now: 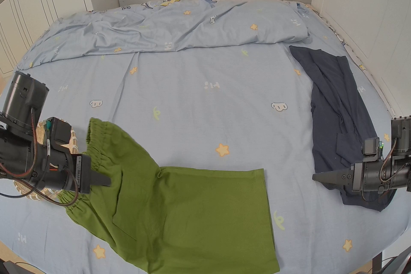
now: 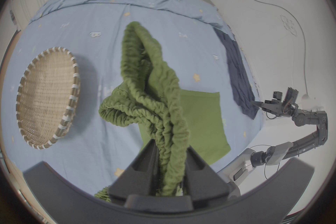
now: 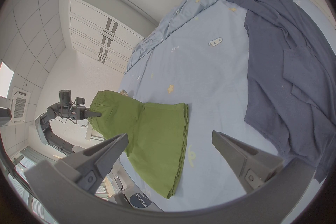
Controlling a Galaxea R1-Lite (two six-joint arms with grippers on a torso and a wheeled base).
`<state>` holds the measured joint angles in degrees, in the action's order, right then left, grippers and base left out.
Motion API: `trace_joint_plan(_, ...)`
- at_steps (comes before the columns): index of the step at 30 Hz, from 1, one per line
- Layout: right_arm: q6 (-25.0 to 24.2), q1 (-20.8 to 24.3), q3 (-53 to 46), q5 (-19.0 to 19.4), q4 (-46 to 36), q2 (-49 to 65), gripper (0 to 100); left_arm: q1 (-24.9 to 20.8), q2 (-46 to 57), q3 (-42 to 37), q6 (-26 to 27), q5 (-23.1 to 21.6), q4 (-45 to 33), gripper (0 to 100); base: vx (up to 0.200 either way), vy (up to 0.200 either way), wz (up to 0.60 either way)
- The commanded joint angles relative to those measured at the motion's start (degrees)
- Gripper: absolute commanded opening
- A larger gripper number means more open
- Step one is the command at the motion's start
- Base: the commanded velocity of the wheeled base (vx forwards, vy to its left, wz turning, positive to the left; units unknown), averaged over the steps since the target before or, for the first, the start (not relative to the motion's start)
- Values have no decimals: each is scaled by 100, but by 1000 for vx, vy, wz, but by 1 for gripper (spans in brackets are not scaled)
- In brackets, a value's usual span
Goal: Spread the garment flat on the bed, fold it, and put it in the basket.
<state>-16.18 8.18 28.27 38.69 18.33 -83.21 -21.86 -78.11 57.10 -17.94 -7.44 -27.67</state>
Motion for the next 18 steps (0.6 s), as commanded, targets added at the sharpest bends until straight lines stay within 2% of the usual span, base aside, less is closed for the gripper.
trace_joint_plan(1,1,114,-23,-2,3,7,100,-1286,-275,433,-605,647,16,0,0,0,0)
trace_joint_plan(2,1,122,-32,-20,3,16,100,-1629,-574,548,-816,946,95,0,0,0,0)
trace_joint_plan(5,1,193,-32,-116,3,16,100,-1910,-943,644,-939,1209,227,0,0,0,0)
trace_joint_plan(8,1,254,-50,-266,3,16,100,-2305,-1295,794,-1167,1262,429,0,0,0,0)
trace_joint_plan(12,1,272,-76,-275,21,7,100,-2780,-1682,1022,-1616,1324,517,0,0,0,0)
trace_joint_plan(18,1,272,-76,-275,30,7,100,-3176,-2314,1312,-2196,1658,544,0,0,0,0)
